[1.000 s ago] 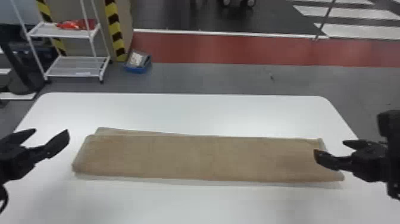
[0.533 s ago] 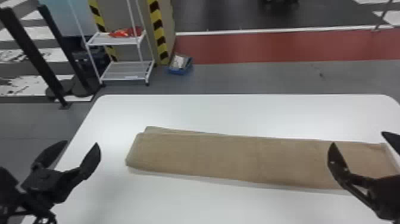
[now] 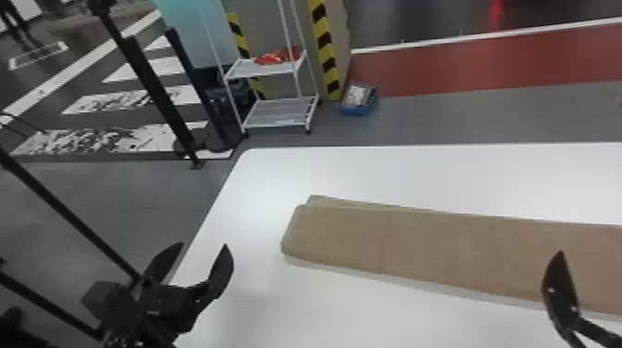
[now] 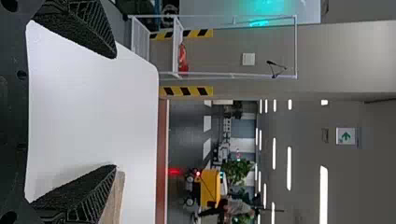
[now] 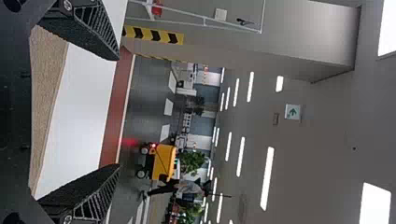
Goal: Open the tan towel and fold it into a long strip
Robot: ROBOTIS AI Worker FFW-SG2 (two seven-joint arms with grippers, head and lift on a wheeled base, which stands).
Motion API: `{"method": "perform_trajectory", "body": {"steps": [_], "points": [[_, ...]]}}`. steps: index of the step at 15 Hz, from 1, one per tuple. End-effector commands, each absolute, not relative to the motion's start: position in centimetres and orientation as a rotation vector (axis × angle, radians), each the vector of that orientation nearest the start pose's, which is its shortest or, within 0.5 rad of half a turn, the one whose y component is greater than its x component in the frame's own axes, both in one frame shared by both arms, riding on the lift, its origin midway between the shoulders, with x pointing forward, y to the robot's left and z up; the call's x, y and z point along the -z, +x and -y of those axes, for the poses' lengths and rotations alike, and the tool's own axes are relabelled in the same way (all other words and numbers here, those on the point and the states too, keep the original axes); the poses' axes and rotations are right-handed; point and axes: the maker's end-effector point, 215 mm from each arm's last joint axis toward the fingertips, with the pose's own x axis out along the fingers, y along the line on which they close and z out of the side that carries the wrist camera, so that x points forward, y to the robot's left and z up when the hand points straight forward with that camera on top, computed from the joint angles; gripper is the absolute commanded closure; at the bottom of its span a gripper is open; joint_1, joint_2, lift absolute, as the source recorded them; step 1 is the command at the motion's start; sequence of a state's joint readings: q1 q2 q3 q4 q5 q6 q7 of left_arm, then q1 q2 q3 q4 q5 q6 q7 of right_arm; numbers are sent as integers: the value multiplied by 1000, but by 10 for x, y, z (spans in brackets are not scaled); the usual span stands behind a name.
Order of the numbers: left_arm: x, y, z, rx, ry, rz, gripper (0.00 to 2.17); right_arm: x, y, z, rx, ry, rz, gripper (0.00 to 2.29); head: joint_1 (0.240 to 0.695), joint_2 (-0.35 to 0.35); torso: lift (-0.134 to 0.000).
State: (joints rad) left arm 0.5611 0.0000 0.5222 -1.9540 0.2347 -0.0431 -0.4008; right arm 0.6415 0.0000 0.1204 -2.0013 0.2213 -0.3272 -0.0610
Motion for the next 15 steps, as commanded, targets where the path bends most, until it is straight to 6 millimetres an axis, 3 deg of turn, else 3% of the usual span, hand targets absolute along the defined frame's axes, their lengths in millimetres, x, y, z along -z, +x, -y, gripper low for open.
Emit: {"method": "perform_trajectory", "body": {"steps": [1,3,5,8,15], "points": [[357,377,-408,-83,22,-53,33,332,390,146,-108,-106,100,66,695,350,-120],[349,377,-373,-95,56,-5,33,344,394,151,-105,-101,52,66,695,350,-120],[350,378,-352,-99,58,-4,29,349,395,158,-100,-103,33,63,695,350,-120],[352,376,-348,-100,85,-19,29,353,396,158,-116,-107,13,60,695,290,-120],[363,374,-352,-105,83,-68,29,349,396,160,-115,-92,17,60,695,279,-120]]}}
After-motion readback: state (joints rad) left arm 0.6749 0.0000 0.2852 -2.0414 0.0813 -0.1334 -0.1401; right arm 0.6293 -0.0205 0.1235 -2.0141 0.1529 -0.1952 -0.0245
